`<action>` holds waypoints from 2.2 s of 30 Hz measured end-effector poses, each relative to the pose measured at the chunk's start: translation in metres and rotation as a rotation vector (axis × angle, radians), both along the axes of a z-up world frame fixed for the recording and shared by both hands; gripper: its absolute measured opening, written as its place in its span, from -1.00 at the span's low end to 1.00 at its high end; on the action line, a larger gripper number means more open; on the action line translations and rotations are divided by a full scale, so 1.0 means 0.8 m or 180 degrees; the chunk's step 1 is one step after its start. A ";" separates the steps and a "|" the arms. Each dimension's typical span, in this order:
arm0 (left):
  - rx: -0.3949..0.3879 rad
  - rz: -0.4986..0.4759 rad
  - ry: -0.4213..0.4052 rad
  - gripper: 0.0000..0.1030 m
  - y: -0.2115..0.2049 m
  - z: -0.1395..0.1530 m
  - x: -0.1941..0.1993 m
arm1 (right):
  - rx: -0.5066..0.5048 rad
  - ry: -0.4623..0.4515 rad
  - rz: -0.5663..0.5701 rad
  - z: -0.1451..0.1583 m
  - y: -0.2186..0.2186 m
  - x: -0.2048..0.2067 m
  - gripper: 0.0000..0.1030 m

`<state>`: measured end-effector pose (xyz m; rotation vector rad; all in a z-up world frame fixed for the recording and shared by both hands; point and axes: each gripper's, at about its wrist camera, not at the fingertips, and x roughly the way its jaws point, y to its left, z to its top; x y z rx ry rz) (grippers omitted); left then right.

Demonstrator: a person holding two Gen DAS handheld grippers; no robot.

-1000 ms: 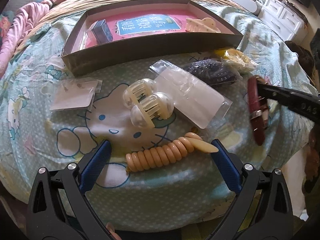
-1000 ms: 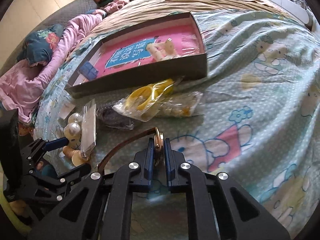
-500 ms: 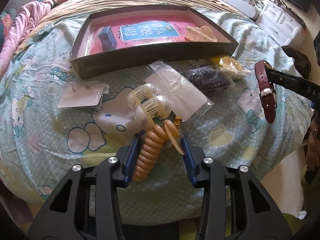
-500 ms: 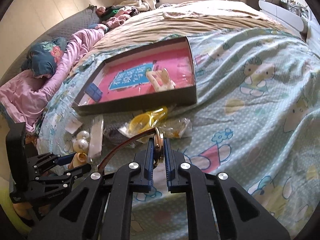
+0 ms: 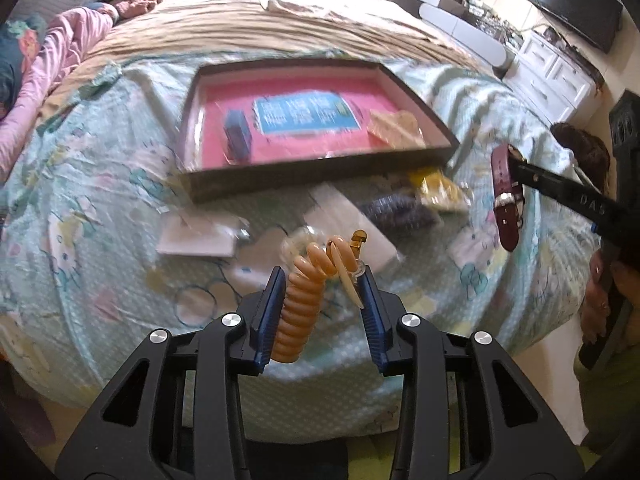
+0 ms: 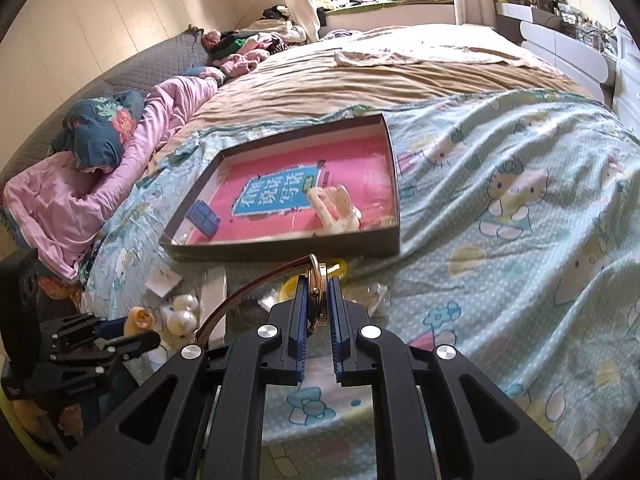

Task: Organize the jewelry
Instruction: 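Carry the watch and hair tie into the pink box and release both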

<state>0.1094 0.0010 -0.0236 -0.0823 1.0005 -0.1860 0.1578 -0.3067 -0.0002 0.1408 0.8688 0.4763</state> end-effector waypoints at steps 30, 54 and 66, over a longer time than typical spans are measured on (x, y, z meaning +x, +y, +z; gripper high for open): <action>0.0191 0.0087 -0.0220 -0.44 0.012 0.035 0.139 | 0.0121 -0.0232 -0.0113 0.026 0.018 0.109 -0.82; 0.0269 -0.0106 0.0052 -0.37 -0.004 -0.017 0.187 | -0.0151 -0.0043 -0.0265 -0.018 0.048 0.186 -0.82; 0.0243 -0.0117 0.0098 -0.32 0.000 -0.026 0.187 | -0.0166 0.0148 -0.0363 -0.038 0.052 0.193 -0.67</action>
